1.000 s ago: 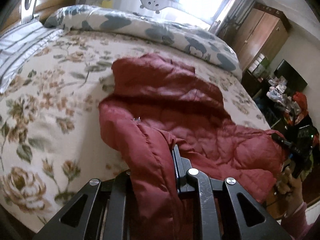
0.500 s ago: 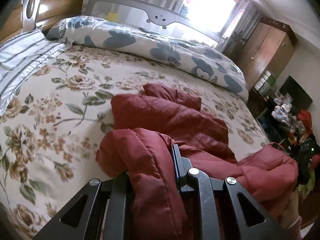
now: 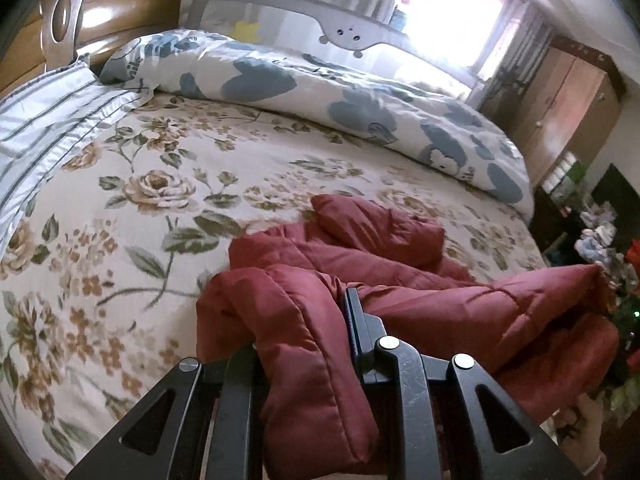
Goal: Fold large clothes
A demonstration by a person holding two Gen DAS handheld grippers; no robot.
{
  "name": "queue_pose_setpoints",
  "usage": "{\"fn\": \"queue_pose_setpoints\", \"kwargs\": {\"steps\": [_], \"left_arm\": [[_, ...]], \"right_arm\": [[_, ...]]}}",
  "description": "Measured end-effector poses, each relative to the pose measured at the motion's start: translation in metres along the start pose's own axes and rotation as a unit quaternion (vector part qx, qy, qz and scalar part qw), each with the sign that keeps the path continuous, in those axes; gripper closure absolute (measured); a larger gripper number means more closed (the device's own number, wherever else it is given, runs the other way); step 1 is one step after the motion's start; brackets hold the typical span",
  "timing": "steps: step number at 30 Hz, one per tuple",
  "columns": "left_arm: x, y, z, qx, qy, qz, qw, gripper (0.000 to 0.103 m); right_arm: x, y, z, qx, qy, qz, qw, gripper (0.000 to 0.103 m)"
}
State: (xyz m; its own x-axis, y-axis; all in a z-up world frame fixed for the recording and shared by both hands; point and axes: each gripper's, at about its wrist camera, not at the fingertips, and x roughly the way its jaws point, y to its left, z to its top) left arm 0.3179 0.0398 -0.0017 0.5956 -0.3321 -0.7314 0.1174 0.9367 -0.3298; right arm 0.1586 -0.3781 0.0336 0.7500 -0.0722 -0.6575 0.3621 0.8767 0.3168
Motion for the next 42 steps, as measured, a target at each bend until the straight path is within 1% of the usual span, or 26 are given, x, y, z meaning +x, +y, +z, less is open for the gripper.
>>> {"fn": "queue_pose_setpoints", "kwargs": {"steps": [6,10,16,17,23,29,32,34,35,40,42], "left_arm": [[0.055,-0.003,0.026,-0.002,0.01,0.026,0.9996,0.085],[0.097,-0.004,0.039,-0.002,0.021,0.048,0.9986,0.085],[0.145,0.0,0.054,-0.012,0.029,0.062,0.9976,0.083],[0.153,0.001,0.056,-0.014,0.032,0.065,0.9973,0.082],[0.204,0.013,0.064,-0.034,0.059,0.074,0.995,0.081],[0.232,0.012,0.068,-0.028,0.067,0.086,0.9936,0.08],[0.229,0.012,0.066,-0.03,0.062,0.085,0.994,0.08],[0.218,0.011,0.063,-0.03,0.055,0.081,0.9948,0.079],[0.211,0.01,0.06,-0.027,0.051,0.08,0.9951,0.077],[0.157,-0.001,0.041,-0.006,0.02,0.072,0.9971,0.063],[0.131,-0.007,0.03,-0.001,0.004,0.068,0.9977,0.053]], "right_arm": [[0.046,-0.02,0.01,0.03,0.012,-0.025,0.999,0.079],[0.074,-0.025,0.014,0.027,0.022,-0.042,0.999,0.079],[0.107,-0.031,0.022,0.021,0.027,-0.062,0.998,0.078],[0.113,-0.033,0.022,0.022,0.027,-0.066,0.997,0.078],[0.151,-0.045,0.021,0.027,0.045,-0.085,0.995,0.078],[0.172,-0.055,0.018,0.033,0.053,-0.095,0.993,0.078],[0.18,-0.06,0.016,0.042,0.06,-0.095,0.993,0.078],[0.183,-0.062,0.014,0.045,0.063,-0.093,0.993,0.078],[0.183,-0.063,0.014,0.045,0.064,-0.093,0.993,0.078],[0.184,-0.063,0.013,0.044,0.065,-0.09,0.993,0.078],[0.184,-0.064,0.013,0.045,0.065,-0.092,0.993,0.077]]}}
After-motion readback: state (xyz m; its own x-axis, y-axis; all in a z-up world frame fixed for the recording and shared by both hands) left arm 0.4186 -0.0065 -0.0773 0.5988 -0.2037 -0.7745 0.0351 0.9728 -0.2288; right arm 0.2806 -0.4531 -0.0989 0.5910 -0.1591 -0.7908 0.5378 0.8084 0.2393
